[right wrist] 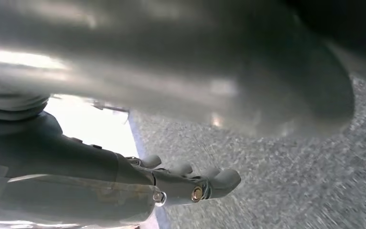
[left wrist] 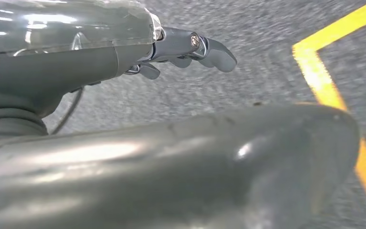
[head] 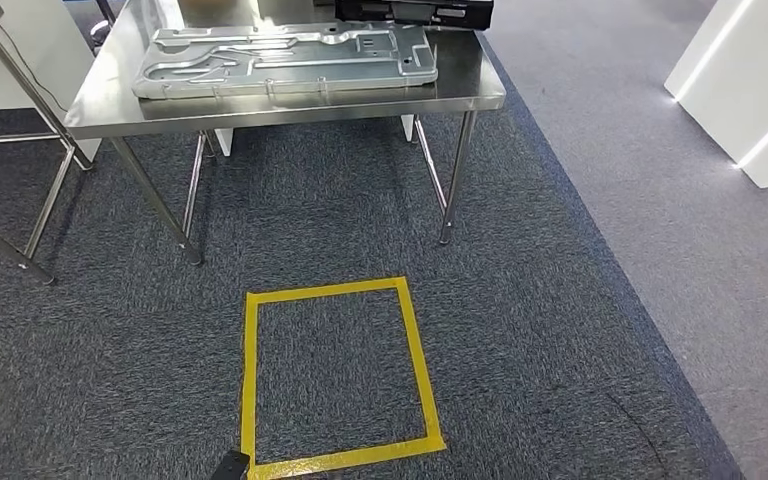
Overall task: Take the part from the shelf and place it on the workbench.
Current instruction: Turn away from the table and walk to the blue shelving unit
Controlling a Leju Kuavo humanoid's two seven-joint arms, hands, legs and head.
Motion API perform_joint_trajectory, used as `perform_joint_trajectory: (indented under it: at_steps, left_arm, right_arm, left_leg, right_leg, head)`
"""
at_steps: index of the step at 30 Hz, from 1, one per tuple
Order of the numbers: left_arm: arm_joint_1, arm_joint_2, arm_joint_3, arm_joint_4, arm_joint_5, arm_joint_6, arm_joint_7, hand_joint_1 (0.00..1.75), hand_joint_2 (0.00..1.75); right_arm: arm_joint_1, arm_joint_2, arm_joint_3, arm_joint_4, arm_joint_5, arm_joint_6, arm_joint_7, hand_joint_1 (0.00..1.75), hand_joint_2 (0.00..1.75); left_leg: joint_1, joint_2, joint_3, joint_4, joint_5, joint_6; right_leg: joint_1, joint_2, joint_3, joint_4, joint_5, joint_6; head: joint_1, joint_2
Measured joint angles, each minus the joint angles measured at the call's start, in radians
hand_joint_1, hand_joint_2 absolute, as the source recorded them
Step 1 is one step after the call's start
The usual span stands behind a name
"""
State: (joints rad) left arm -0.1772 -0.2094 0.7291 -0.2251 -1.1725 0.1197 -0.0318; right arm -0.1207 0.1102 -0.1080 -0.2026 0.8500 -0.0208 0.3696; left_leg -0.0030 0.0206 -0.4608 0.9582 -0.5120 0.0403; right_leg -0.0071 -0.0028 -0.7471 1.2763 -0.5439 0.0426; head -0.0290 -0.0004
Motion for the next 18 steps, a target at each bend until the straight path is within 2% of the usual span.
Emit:
perform_joint_trajectory:
  at_steps: [1, 2, 4, 5, 6, 8, 10, 12, 18]
  left_arm:
    - [0.001, 0.000, -0.004, 0.000, -0.007, 0.003, 0.009, 0.00, 0.00]
    - [0.002, 0.000, -0.008, 0.000, -0.012, 0.005, 0.014, 0.00, 0.00]
    - [0.003, 0.000, -0.014, 0.000, -0.013, 0.005, 0.017, 0.00, 0.00]
    - [0.003, 0.000, -0.015, 0.000, -0.012, 0.005, 0.017, 0.00, 0.00]
    - [0.003, 0.000, -0.016, 0.000, -0.011, 0.006, 0.017, 0.00, 0.00]
    - [0.003, 0.000, -0.016, 0.000, -0.010, 0.006, 0.017, 0.00, 0.00]
    - [0.003, 0.000, -0.018, 0.000, -0.010, 0.006, 0.016, 0.00, 0.00]
    - [0.003, 0.000, -0.022, 0.000, -0.013, 0.006, 0.013, 0.00, 0.00]
    - [0.003, 0.000, -0.025, 0.000, -0.012, 0.008, 0.005, 0.00, 0.00]
  right_arm:
    - [0.000, 0.000, -0.002, 0.000, 0.003, 0.003, 0.004, 0.00, 0.00]
    - [-0.001, 0.000, -0.003, 0.000, 0.006, 0.005, 0.007, 0.00, 0.00]
    - [0.001, 0.000, -0.006, 0.001, 0.009, 0.006, 0.009, 0.00, 0.00]
    - [0.002, 0.000, -0.007, 0.001, 0.011, 0.007, 0.008, 0.00, 0.00]
    - [0.003, 0.000, -0.008, 0.002, 0.013, 0.007, 0.008, 0.00, 0.00]
    - [0.005, 0.001, -0.009, 0.003, 0.019, 0.006, 0.006, 0.00, 0.00]
    - [0.005, 0.002, -0.011, 0.003, 0.022, 0.003, 0.002, 0.00, 0.00]
    - [0.003, 0.002, -0.014, 0.004, 0.024, -0.004, -0.005, 0.00, 0.00]
    - [-0.004, 0.005, -0.043, 0.004, 0.007, -0.028, -0.092, 0.00, 0.00]
  left_leg:
    - [0.002, 0.001, -0.009, 0.004, 0.005, -0.003]
    - [0.005, 0.001, -0.017, 0.009, 0.008, -0.006]
    - [0.009, 0.000, -0.029, 0.023, 0.008, -0.015]
    - [0.009, -0.001, -0.035, 0.031, 0.007, -0.021]
    - [0.007, -0.001, -0.041, 0.038, 0.005, -0.027]
    - [0.004, -0.002, -0.048, 0.046, 0.006, -0.026]
    - [0.005, -0.002, -0.050, 0.044, 0.009, -0.023]
    - [0.007, -0.002, -0.050, 0.039, 0.013, -0.030]
    - [0.012, -0.003, -0.054, 0.034, 0.020, -0.047]
  right_leg:
    - [-0.005, 0.000, 0.011, 0.012, -0.004, 0.005]
    - [-0.010, -0.001, 0.045, -0.020, 0.009, 0.009]
    - [-0.018, -0.001, 0.144, -0.156, 0.048, 0.014]
    - [-0.018, 0.001, 0.180, -0.215, 0.059, 0.009]
    - [-0.018, 0.003, 0.198, -0.251, 0.063, 0.002]
    - [-0.015, 0.006, 0.196, -0.264, 0.064, -0.015]
    - [-0.012, 0.006, 0.195, -0.264, 0.065, -0.022]
    - [-0.009, 0.004, 0.194, -0.264, 0.065, -0.029]
    - [-0.004, 0.003, 0.192, -0.263, 0.069, -0.038]
  head:
    - [0.000, 0.000]
    - [0.000, 0.000]
    - [0.000, 0.000]
    - [0.000, 0.000]
    - [0.000, 0.000]
    - [0.000, 0.000]
    - [0.000, 0.000]
    - [0.000, 0.000]
    - [0.000, 0.000]
